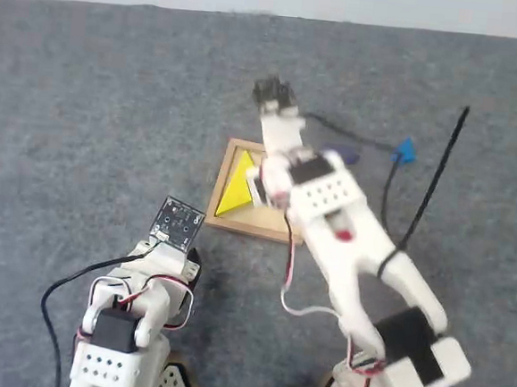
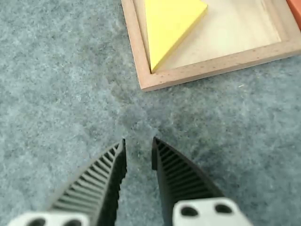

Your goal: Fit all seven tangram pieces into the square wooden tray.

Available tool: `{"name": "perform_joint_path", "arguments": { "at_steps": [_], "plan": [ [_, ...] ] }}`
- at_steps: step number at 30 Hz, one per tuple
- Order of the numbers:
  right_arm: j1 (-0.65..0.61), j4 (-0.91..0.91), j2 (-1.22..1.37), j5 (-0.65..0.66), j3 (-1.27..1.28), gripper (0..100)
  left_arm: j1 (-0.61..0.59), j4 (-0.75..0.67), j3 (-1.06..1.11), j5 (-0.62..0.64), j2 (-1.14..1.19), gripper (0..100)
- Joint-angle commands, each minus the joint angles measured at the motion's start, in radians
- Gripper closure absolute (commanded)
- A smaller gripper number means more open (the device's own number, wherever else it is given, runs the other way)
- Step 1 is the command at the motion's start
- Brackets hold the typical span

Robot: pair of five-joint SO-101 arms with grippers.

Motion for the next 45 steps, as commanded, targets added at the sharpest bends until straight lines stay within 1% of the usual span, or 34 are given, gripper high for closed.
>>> {"name": "perform_joint_path", "arguments": {
  "at_steps": [1, 3, 7, 19, 29, 32, 36, 38, 40, 41, 43, 45],
  "plan": [
    [0.015, -0.202, -0.099, 0.038, 0.187, 89.6, 0.002, 0.005, -0.007, 0.006, -0.002, 91],
    [0.005, -0.206, -0.084, 0.064, 0.193, 89.7, 0.002, 0.005, -0.007, 0.006, -0.002, 91],
    [-0.004, -0.217, -0.024, 0.064, 0.186, 90.2, 0.002, 0.005, -0.007, 0.006, -0.002, 91],
    [0.002, -0.206, 0.222, 0.068, -0.029, 89.8, 0.002, 0.005, -0.007, 0.006, -0.002, 91],
    [-0.007, -0.206, 0.308, 0.068, -0.14, 89.8, 0.002, 0.005, -0.007, 0.006, -0.002, 91],
    [-0.027, -0.199, 0.303, 0.068, -0.13, 89.7, 0.002, 0.005, -0.007, 0.006, -0.002, 91],
    [-0.027, -0.091, 0.223, 0.066, -0.121, 89.6, 0.002, 0.005, -0.007, 0.006, -0.002, 91],
    [-0.033, -0.061, 0.156, 0.068, -0.077, 89.6, 0.002, 0.005, -0.007, 0.006, -0.002, 91],
    [-0.058, -0.065, 0.099, 0.077, -0.006, 89.6, 0.002, 0.005, -0.007, 0.006, -0.002, 91],
    [-0.076, -0.081, 0.077, 0.101, 0.035, 89.6, 0.002, 0.005, -0.007, 0.006, -0.002, 91],
    [-0.119, -0.107, 0.061, 0.141, 0.107, 89.6, 0.002, 0.005, -0.007, 0.006, -0.002, 91],
    [-0.139, -0.128, 0.061, 0.149, 0.16, 89.6, 0.002, 0.005, -0.007, 0.006, -0.002, 91]
  ]
}}
